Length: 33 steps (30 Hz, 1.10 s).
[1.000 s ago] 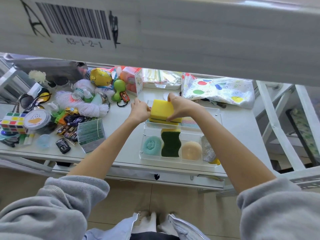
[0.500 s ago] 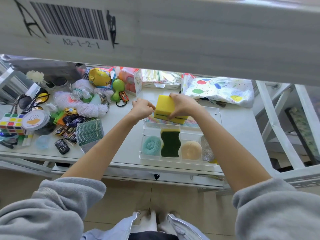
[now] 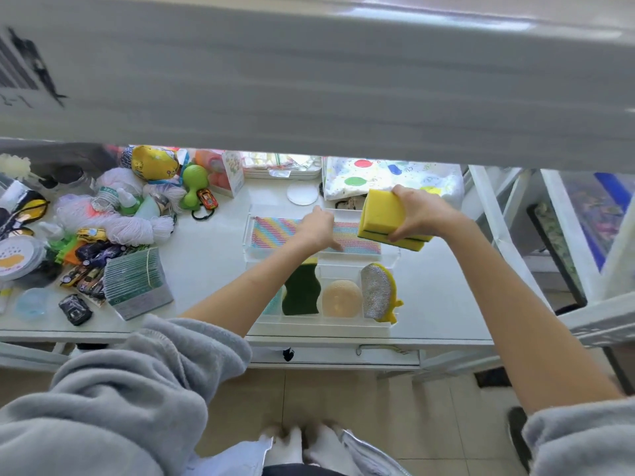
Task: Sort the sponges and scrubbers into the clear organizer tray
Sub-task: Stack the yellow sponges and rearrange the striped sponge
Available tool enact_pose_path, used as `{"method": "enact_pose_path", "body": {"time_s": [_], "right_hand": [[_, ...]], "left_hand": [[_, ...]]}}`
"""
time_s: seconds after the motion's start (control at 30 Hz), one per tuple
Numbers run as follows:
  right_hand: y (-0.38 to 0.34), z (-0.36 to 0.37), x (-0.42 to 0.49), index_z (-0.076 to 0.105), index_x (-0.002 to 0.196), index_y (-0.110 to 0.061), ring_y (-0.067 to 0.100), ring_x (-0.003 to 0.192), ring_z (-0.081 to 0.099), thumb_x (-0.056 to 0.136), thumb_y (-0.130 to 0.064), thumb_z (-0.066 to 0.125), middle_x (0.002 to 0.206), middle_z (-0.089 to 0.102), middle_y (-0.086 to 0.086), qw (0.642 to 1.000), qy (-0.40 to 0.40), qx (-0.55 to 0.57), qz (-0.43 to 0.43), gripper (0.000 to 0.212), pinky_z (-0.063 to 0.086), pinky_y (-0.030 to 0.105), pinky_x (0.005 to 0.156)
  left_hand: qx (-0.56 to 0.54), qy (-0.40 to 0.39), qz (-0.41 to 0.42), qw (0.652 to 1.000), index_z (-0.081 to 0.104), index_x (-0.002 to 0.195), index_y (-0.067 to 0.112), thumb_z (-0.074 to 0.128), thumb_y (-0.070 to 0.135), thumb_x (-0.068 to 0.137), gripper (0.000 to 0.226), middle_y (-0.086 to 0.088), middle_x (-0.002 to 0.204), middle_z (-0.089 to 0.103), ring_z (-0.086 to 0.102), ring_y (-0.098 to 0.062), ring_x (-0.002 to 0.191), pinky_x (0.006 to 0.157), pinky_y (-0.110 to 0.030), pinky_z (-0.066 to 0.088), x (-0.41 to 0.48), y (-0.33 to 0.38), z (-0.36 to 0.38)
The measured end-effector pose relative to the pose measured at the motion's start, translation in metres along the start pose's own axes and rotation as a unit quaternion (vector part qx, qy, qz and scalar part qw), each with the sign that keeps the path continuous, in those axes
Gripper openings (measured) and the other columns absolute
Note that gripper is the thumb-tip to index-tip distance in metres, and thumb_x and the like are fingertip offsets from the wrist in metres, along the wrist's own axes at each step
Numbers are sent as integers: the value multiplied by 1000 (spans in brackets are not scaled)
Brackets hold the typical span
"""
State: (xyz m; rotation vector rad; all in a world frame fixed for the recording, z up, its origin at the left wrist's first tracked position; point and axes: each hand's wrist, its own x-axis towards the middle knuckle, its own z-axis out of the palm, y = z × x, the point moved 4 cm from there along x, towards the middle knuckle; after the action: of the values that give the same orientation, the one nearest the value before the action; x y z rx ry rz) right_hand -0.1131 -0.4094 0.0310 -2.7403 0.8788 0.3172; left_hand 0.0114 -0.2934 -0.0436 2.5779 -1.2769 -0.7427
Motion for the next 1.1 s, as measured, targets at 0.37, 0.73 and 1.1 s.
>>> {"method": "enact_pose_path", "body": {"time_s": [0.37, 0.73, 1.1], "right_hand": [[14, 9, 2, 43, 126, -13, 28, 107, 55, 64, -34, 83, 121, 57, 9, 999, -10, 13, -29, 76, 42, 36, 79], [23, 12, -3, 42, 125, -12, 28, 109, 52, 66, -32, 83, 122, 56, 10, 999, 1, 10, -35, 75, 41, 38, 82], [35, 3, -7, 40, 127, -13, 31, 108, 54, 65, -37, 82, 120, 57, 11, 999, 26, 12, -18, 79, 43, 45, 87]], "left_hand": [[69, -28, -31, 997, 46, 126, 4, 79, 35, 73, 70, -19, 129, 49, 47, -32, 121, 100, -40, 44, 12, 11, 3], [-26, -17, -118, 992, 9, 148, -1, 78, 49, 68, 117, -28, 135, 43, 44, -36, 125, 100, -40, 43, 15, 15, 14], [-225, 23, -42, 973, 39, 107, 17, 72, 18, 82, 42, -18, 132, 45, 56, -30, 105, 88, -36, 52, 8, 19, -19]]}}
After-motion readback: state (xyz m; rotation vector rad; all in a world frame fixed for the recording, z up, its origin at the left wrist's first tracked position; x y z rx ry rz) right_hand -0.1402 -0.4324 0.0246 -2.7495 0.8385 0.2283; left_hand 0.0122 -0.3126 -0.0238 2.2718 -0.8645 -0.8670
